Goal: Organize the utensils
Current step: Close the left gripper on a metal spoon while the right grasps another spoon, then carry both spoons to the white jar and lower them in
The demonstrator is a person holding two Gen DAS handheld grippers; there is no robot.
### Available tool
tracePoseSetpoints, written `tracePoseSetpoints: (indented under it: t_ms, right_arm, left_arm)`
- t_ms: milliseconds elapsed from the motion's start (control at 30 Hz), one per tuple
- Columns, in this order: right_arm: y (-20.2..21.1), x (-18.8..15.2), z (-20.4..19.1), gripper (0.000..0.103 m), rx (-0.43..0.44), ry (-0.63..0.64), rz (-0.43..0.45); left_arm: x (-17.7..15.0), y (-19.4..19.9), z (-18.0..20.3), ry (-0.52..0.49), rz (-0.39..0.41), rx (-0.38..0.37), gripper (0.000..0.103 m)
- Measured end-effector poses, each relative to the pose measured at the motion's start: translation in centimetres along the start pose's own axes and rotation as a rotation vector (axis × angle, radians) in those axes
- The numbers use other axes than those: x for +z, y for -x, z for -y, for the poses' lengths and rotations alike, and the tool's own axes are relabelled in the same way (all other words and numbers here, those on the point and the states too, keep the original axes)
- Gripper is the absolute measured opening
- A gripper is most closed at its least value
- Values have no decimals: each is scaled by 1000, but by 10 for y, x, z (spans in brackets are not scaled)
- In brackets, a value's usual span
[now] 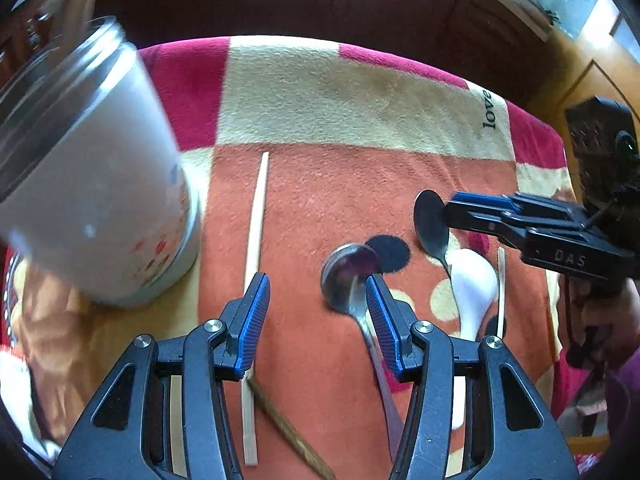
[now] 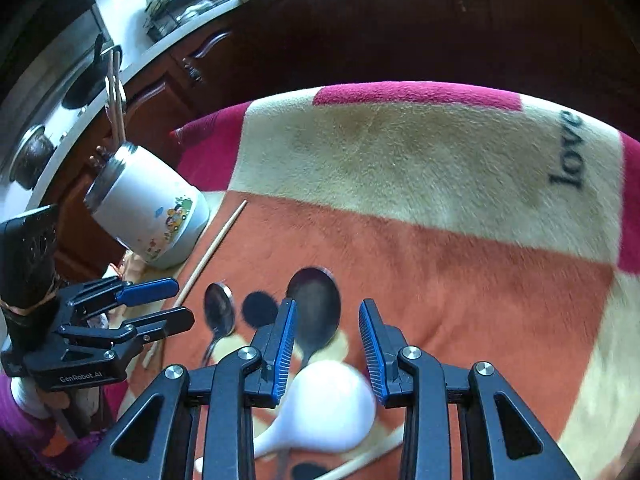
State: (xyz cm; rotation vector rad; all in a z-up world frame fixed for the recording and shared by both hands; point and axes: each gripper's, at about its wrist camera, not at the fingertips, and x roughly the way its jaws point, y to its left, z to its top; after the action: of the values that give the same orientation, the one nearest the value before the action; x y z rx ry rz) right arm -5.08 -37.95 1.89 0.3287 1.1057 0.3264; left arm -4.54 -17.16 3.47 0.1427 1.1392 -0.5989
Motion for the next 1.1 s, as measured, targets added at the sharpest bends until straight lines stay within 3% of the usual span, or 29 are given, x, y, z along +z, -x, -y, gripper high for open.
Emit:
tracePoseSetpoints:
  t_ms: [267, 333, 400, 500, 533, 567, 733, 933, 1100]
  right_arm:
    - [-19, 10, 10, 32, 108, 62, -16]
    - [-19, 10, 11, 28, 112, 77, -13]
    - [-17, 10, 10, 27, 123, 94, -12]
    - [-20, 10, 6, 24, 141, 111, -18]
    - [-22, 10, 4, 19, 138, 113, -22]
    - [-24, 9, 3, 12, 130, 112, -24]
    - [-12, 5, -8, 2, 85, 114, 14]
    - [27, 1, -19, 2, -8, 120, 113]
    - [66, -3, -31, 1, -123, 152, 217]
  left_arm:
    - [9, -18, 5, -90, -33, -45, 49]
    - [10, -20, 5, -109, -34, -47, 42]
    - [12, -21, 7, -135, -37, -72, 22]
    - [12, -22, 12, -155, -42, -80, 13]
    - [12, -21, 13, -164, -40, -80, 12]
    - [11, -20, 13, -168, -38, -81, 10]
    - [10, -11, 12, -137, -23, -101, 2]
    - [3, 14, 9, -82, 27, -116, 1]
    - [-3, 58, 5, -74, 106, -132, 1]
